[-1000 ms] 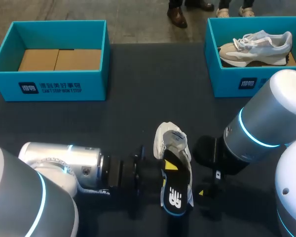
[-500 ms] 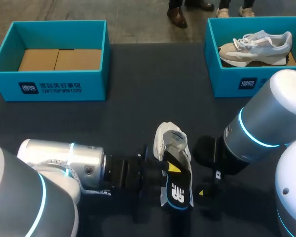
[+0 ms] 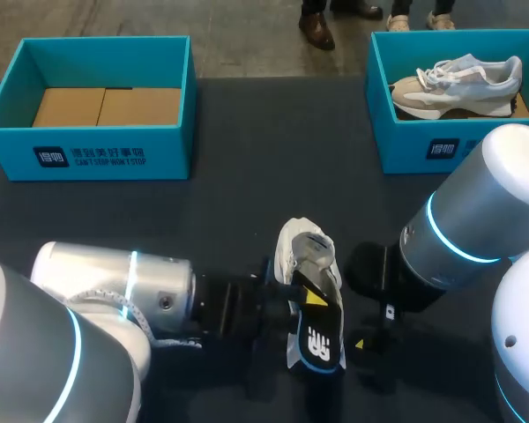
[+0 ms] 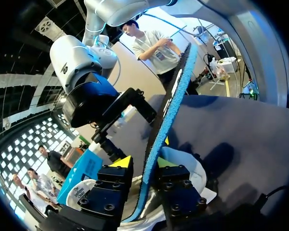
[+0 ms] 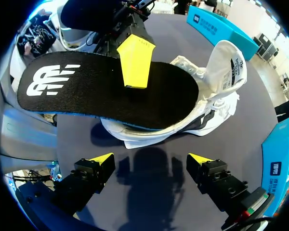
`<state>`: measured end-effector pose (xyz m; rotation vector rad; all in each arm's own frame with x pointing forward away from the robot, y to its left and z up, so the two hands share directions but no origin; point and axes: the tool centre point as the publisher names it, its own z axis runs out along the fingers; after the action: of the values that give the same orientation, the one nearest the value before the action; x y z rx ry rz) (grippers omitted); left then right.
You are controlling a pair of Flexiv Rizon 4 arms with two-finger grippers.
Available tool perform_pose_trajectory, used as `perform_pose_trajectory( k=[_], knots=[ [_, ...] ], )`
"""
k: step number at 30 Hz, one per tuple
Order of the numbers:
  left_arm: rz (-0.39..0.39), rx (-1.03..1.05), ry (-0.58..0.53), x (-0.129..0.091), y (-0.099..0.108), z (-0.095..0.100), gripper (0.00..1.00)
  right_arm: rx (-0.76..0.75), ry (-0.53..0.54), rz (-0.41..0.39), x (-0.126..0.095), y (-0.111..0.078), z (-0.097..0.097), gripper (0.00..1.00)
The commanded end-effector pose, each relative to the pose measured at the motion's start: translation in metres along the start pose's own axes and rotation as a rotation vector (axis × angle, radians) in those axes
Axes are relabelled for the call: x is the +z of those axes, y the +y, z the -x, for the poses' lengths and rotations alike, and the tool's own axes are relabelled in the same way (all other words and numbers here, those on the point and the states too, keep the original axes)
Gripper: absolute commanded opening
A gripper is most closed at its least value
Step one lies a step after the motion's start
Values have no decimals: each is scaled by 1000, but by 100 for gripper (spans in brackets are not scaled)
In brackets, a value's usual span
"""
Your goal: Take the shoe out of the shoebox, open the shoe tongue, remove and reinsert the insole, then place the shoe into the shoebox
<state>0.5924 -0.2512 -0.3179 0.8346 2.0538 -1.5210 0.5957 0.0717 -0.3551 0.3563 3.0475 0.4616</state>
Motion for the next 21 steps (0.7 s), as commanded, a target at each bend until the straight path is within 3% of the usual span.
perform_pose_trajectory(
  k=[1,3,6,21],
  knots=[
    [12,-4,5,8,0,-2,23,1,-6,-1,2,0,-2,100],
    [21,-3,3,10,2,-2,20,1,-6,-1,2,0,-2,100],
    [24,3,-13,11,3,-2,0,1,-6,-1,2,0,-2,100],
    [-3,26,-128,7,12,-7,0,1,-6,-1,2,0,-2,100]
  ],
)
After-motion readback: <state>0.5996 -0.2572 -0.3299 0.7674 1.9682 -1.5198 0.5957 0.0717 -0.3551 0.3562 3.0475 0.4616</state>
